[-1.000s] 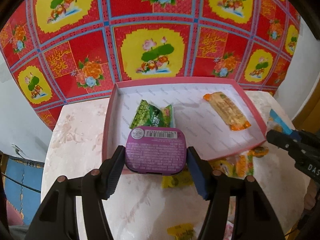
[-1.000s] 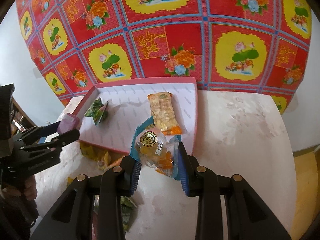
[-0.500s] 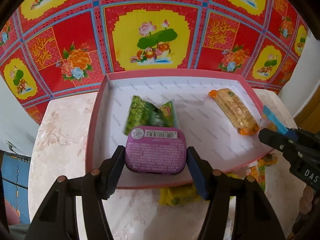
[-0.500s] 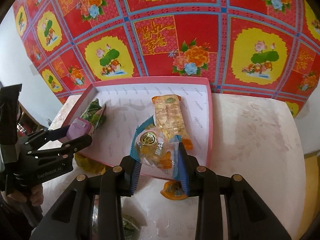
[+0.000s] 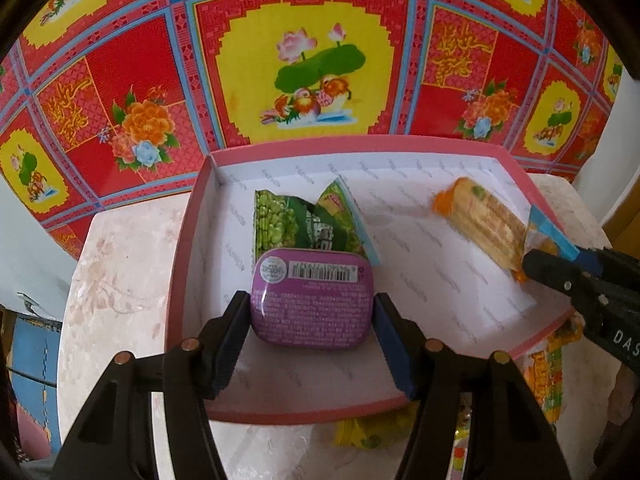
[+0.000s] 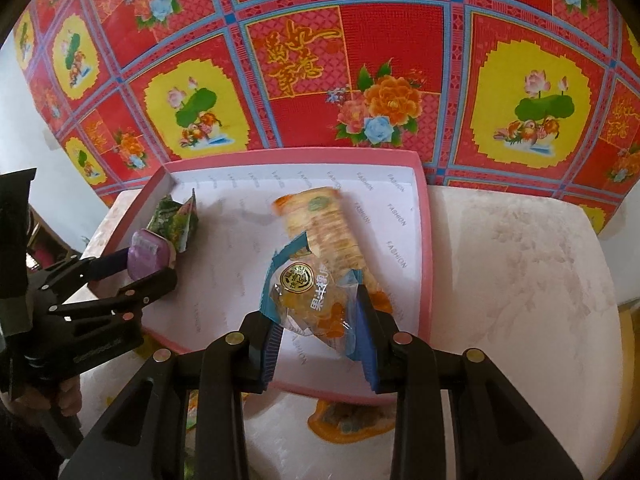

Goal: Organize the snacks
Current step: 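Carry the purple tin and the candy bag into the pink box, then open both grippers to set the tin and candy bag in the box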

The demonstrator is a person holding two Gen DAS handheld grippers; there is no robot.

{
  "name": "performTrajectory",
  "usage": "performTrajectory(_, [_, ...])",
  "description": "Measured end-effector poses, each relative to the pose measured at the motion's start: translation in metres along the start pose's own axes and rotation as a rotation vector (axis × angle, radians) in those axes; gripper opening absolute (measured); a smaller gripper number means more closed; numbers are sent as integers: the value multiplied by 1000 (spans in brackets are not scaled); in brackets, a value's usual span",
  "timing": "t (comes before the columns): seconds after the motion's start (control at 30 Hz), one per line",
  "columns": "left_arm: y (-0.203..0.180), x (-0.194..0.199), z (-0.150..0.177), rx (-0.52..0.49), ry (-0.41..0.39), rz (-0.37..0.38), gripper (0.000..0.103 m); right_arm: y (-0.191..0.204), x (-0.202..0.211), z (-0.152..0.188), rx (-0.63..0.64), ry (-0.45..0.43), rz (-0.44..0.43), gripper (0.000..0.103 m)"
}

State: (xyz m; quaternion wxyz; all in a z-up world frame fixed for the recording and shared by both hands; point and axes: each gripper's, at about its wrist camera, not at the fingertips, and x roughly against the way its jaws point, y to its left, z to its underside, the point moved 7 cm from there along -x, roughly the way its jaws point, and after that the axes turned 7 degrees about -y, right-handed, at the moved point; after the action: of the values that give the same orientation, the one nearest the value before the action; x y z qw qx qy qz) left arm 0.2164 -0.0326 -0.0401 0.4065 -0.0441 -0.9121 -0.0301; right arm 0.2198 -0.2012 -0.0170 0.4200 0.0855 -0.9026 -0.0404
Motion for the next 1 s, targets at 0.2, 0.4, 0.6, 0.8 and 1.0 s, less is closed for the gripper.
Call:
performTrajectory(0.2, [4,-10,-6,17,5,4,65,-2,-5,-4,-4,-9,6,34])
performTrajectory(0.4, [4,-25,-9,22,13,-3,65,-4,-9,-7,-18,-19,10,34])
performTrajectory(0.6, [6,-30,-11,23,13,-4,65,-4,-10,-7,-15,-23,16,34])
performTrajectory(0.8, [6,-30,-13,34,19,11,65,-5,-9,-7,-17,-20,13,35])
performTrajectory(1.0, [9,-27,-13,46,29,34,66,-1,-2,-8,-11,-32,-1,38])
